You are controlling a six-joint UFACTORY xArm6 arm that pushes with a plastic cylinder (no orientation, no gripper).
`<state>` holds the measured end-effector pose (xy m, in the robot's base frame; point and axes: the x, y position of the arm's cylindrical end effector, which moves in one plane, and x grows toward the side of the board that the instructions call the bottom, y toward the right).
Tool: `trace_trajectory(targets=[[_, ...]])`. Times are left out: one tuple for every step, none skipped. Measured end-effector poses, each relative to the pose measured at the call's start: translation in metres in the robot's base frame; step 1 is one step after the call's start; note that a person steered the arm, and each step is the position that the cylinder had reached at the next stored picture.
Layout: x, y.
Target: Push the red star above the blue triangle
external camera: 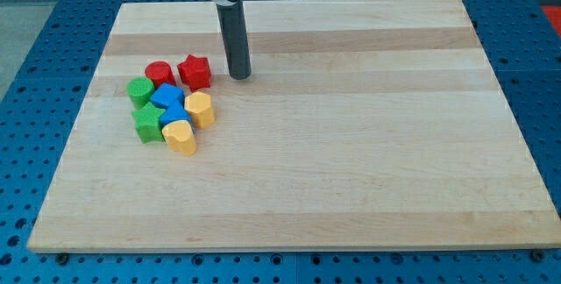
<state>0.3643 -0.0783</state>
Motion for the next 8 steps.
trace_trajectory(targets=[[0.001,0.0],[0.097,0.018],[0.145,0.021],[0.146,0.018],[0.195,-0.061],[0.198,-0.062],[0.194,-0.064],[0.135,-0.074]])
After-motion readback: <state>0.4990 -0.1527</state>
